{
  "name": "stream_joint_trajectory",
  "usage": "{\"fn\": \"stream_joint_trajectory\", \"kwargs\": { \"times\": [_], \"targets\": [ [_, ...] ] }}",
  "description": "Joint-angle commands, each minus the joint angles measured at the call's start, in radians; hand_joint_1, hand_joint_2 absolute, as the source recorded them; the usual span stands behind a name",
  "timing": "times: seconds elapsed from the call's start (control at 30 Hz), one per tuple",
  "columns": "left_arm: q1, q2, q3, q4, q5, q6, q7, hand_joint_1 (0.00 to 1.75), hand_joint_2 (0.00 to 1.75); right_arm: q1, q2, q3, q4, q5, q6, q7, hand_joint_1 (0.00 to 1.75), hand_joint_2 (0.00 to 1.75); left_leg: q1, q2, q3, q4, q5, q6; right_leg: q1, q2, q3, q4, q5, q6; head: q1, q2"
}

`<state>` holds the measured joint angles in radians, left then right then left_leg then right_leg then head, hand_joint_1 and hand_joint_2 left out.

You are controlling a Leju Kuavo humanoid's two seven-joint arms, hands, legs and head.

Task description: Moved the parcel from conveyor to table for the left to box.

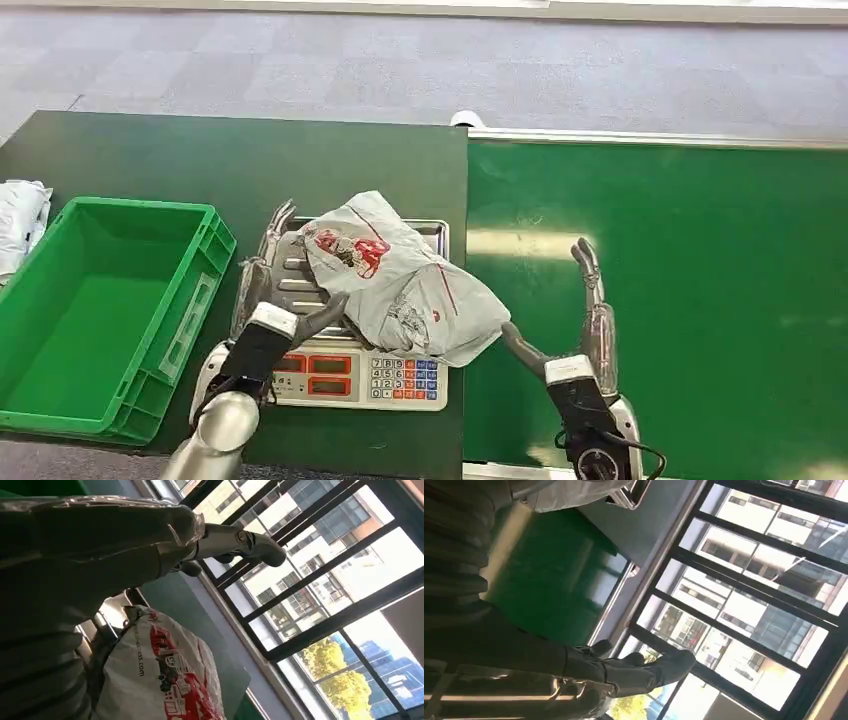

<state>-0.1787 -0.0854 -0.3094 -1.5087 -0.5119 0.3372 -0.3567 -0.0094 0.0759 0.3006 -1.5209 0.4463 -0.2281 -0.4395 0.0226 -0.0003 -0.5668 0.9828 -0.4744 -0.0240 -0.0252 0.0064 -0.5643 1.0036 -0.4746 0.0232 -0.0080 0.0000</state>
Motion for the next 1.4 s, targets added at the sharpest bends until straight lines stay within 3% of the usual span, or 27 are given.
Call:
{"fn": "stream_joint_trajectory", "kwargs": {
  "times": [0.03, 0.47, 0.67, 0.83, 1.0, 1.3, 1.33, 1.37, 1.4],
  "targets": [
    [-0.077, 0.023, -0.021, 0.138, -0.001, 0.008, 0.005, 0.0, 1.75, -0.094, -0.024, 0.039, 0.145, -0.016, 0.02, -0.012, 0.0, 1.75, 0.0, 0.001, 0.002, -0.002, 0.001, 0.002, 0.001, 0.0, 0.002, -0.002, 0.002, -0.002, 0.0, 0.0],
    [-0.145, 0.011, -0.072, 0.287, -0.059, -0.012, 0.036, 0.0, 1.75, -0.127, -0.034, 0.06, 0.186, -0.039, 0.015, -0.011, 0.0, 1.75, 0.0, -0.001, 0.003, -0.002, 0.001, 0.002, 0.0, -0.001, 0.003, -0.002, 0.001, -0.002, 0.0, 0.0],
    [-0.28, -0.04, -0.107, 0.601, -0.067, -0.025, 0.034, 0.0, 1.75, -0.171, -0.031, 0.079, 0.22, -0.059, 0.012, -0.009, 0.0, 1.75, 0.0, -0.003, 0.001, -0.001, 0.002, 0.002, 0.0, -0.003, 0.002, -0.002, 0.002, -0.002, 0.0, 0.0],
    [-0.304, -0.053, -0.127, 0.659, -0.077, -0.031, 0.039, 0.0, 1.75, -0.178, -0.029, 0.082, 0.222, -0.063, 0.012, -0.006, 0.0, 1.75, 0.0, -0.001, 0.001, -0.001, 0.002, 0.002, 0.0, -0.002, 0.002, -0.002, 0.002, -0.002, 0.0, 0.0],
    [-0.364, -0.119, -0.191, 0.856, -0.126, -0.034, 0.041, 0.0, 1.75, -0.18, -0.017, 0.078, 0.209, -0.064, 0.001, 0.011, 0.0, 1.75, 0.0, -0.003, 0.002, -0.001, 0.002, 0.002, 0.0, -0.003, 0.003, -0.002, 0.001, -0.002, 0.0, 0.0],
    [-0.382, -0.135, -0.219, 0.912, -0.135, -0.07, 0.035, 0.0, 1.75, -0.157, -0.015, 0.065, 0.193, -0.06, -0.005, 0.012, 0.0, 1.75, 0.0, -0.002, 0.002, -0.001, 0.002, 0.001, 0.0, -0.002, 0.003, -0.001, 0.002, -0.002, 0.0, 0.0],
    [-0.385, -0.137, -0.223, 0.923, -0.137, -0.073, 0.036, 0.38, 1.75, -0.154, -0.014, 0.063, 0.19, -0.059, -0.005, 0.011, 0.0, 1.75, 0.0, -0.002, 0.002, -0.002, 0.002, 0.002, 0.0, -0.003, 0.003, -0.002, 0.002, -0.002, 0.0, 0.0],
    [-0.387, -0.141, -0.229, 0.939, -0.139, -0.083, 0.035, 1.61, 1.75, -0.15, -0.012, 0.059, 0.186, -0.058, -0.006, 0.011, 0.0, 1.75, -0.001, -0.002, 0.002, -0.002, 0.002, 0.002, 0.0, -0.003, 0.004, -0.002, 0.002, -0.002, 0.0, 0.0],
    [-0.39, -0.142, -0.234, 0.95, -0.143, -0.087, 0.035, 1.69, 1.75, -0.15, -0.012, 0.056, 0.185, -0.058, -0.006, 0.011, 0.0, 1.75, 0.0, -0.003, 0.002, -0.001, 0.002, 0.002, 0.0, -0.003, 0.004, -0.002, 0.002, -0.002, 0.0, 0.0]
  ]
}}
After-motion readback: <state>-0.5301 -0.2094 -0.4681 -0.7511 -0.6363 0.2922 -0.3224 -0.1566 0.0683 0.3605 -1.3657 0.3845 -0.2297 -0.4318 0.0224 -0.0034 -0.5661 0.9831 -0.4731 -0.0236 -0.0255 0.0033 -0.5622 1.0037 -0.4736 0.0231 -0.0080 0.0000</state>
